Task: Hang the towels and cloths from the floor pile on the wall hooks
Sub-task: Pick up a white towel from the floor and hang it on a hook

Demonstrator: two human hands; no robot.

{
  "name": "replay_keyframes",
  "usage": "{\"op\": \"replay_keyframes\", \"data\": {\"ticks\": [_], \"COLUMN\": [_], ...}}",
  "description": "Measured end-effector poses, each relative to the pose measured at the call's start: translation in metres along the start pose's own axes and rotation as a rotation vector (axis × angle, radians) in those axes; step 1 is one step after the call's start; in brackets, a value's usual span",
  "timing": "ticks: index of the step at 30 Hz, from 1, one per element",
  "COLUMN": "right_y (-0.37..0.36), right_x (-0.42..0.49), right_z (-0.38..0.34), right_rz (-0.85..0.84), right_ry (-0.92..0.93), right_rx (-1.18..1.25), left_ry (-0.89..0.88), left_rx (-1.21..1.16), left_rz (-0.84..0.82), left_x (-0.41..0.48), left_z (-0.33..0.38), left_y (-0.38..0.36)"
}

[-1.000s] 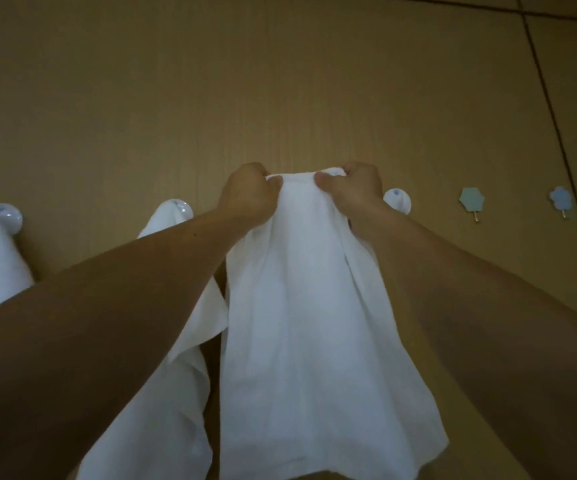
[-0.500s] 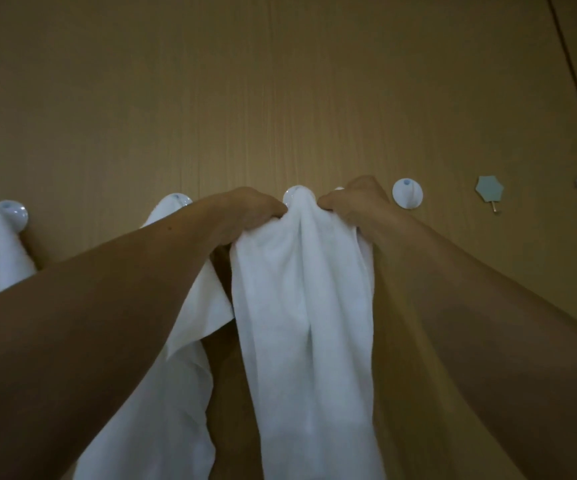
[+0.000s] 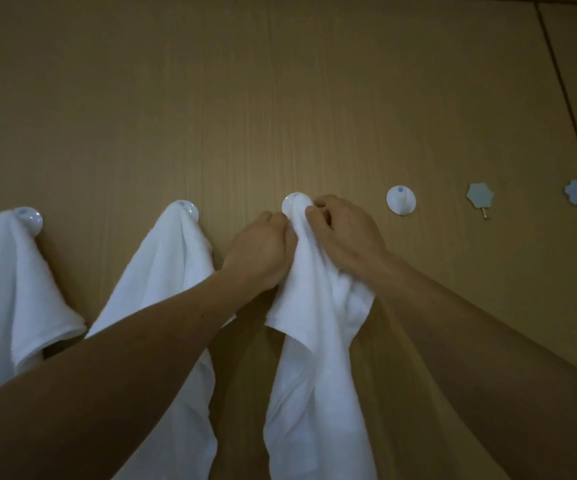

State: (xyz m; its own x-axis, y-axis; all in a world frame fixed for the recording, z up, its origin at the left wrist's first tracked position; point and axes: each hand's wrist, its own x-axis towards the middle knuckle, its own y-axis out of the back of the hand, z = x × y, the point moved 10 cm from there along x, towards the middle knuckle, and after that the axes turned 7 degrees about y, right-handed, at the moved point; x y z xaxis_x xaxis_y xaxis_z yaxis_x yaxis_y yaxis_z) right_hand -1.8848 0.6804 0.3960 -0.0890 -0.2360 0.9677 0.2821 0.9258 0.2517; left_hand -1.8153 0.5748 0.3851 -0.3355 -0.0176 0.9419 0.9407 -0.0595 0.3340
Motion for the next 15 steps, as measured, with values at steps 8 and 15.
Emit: {"op": "replay_keyframes", "data": {"ticks": [8,15], "right_y": [-0.020,-0.036], "right_x": [0.006,-0.041], "right_z": [0.013,0.017], "right_rz": [-0.224,-0.208], "right_ry": [-0.158,-0.468], "right_rx": [-0.001,0.435], "left_ry": [0.294,0.361], "left_rx": [-0.125,-0.551], "left_rz": [-0.150,-0.301], "left_x": [0.017,-0.009], "left_z": [-0.010,-0.004], "left_y": [-0.004,-0.024]}}
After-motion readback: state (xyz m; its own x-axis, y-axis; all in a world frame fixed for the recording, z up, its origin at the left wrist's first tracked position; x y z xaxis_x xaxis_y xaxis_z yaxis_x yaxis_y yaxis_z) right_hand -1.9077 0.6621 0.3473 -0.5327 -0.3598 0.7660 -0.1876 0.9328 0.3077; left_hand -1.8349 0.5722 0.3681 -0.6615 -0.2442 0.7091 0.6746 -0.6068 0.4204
